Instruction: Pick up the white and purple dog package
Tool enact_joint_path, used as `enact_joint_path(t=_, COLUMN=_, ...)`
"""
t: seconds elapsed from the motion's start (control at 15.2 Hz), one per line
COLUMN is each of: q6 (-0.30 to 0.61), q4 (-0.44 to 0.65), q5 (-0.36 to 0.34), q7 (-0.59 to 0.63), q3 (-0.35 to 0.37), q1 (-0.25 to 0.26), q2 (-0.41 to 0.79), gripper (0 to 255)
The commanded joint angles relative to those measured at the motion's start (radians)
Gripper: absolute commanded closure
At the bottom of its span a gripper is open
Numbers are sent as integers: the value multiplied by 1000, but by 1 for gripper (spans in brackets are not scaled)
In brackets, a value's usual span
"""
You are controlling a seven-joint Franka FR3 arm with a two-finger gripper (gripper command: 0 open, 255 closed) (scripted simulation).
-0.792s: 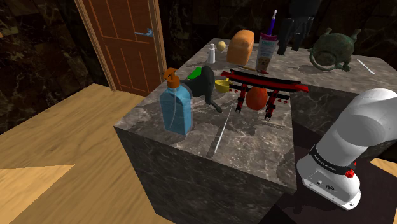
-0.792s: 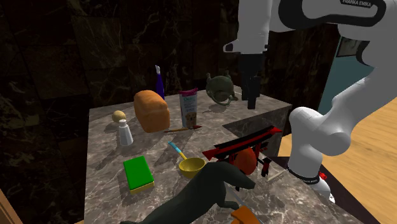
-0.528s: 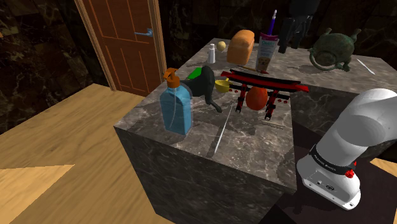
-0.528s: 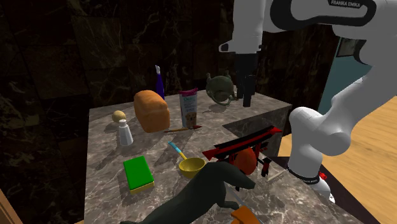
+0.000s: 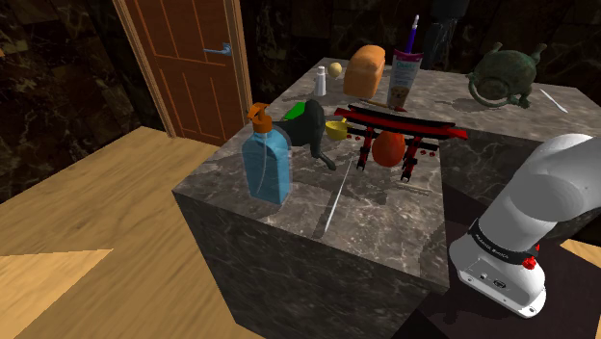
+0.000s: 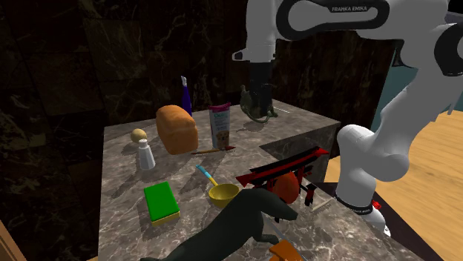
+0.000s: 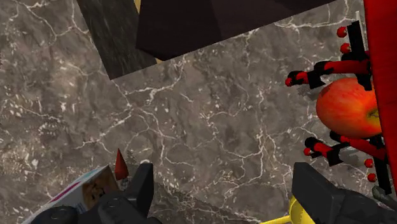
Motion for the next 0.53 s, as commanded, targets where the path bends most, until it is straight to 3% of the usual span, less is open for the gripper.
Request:
enact_joint_path(t=0.0, q6=19, q4=40, q5=-19, q7=-79, q3=-38, q1=4, q2=54, gripper=0)
enact_joint_path(t=0.46, q6=74, q4=237, q5=-30, q7=-343, q3=-157, q1=25, q2=289, gripper=0)
